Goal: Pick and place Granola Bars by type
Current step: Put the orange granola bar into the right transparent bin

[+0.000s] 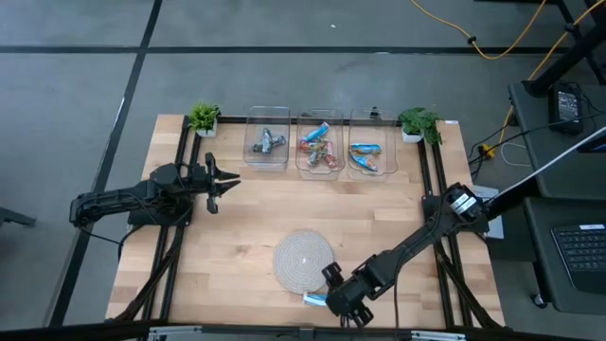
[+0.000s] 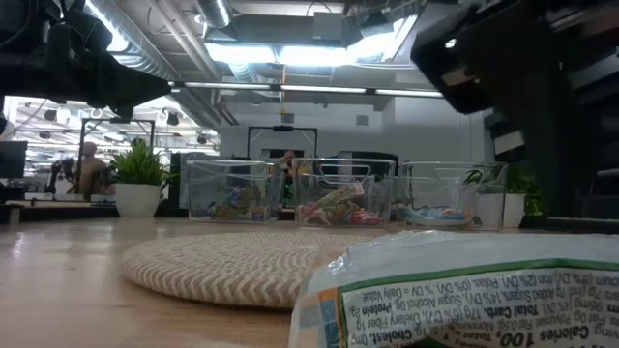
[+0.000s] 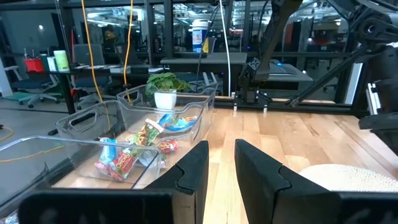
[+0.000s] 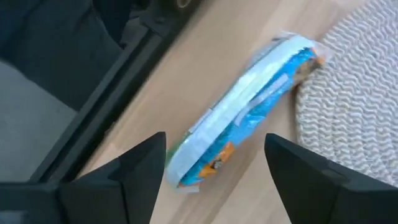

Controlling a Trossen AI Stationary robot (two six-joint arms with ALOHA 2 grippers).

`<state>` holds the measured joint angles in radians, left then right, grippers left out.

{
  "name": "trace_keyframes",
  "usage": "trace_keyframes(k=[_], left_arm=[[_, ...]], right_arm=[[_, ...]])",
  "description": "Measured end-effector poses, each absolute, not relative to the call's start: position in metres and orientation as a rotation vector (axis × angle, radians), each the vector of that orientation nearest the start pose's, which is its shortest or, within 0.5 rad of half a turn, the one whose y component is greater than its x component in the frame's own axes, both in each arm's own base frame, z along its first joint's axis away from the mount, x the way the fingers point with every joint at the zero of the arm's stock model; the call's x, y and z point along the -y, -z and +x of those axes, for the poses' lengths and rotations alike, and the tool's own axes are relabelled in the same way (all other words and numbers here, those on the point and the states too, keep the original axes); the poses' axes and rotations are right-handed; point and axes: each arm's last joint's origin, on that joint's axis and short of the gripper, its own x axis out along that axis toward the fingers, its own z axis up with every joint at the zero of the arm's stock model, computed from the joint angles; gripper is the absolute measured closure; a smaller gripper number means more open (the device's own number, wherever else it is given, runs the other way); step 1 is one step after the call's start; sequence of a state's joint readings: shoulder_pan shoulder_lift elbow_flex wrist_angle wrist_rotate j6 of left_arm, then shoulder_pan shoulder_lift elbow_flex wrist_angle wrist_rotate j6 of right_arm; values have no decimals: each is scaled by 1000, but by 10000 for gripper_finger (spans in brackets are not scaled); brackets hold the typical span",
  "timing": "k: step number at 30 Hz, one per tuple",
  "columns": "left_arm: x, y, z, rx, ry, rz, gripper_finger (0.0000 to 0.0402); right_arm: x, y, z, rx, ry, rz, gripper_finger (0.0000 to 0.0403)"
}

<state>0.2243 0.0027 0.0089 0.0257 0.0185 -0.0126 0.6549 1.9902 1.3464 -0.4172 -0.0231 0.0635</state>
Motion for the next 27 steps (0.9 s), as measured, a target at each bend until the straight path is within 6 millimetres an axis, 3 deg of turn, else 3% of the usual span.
trace_keyframes(k=[6,12,19,27], left_arm=[[-21,-169,95,33,-205,-9,329],[-21,-169,95,33,-205,-9,329],[-21,-169,95,33,-205,-9,329],[-21,-169,95,33,-205,-9,329]], right_arm=[[-240,-147,321,-1053,-544,-233,132],[-237,-139,319,-1066,-555,-196,166],[-236,-139,319,-1063,-557,-199,234],[-236,-139,320,-1057,-568,-221,344]])
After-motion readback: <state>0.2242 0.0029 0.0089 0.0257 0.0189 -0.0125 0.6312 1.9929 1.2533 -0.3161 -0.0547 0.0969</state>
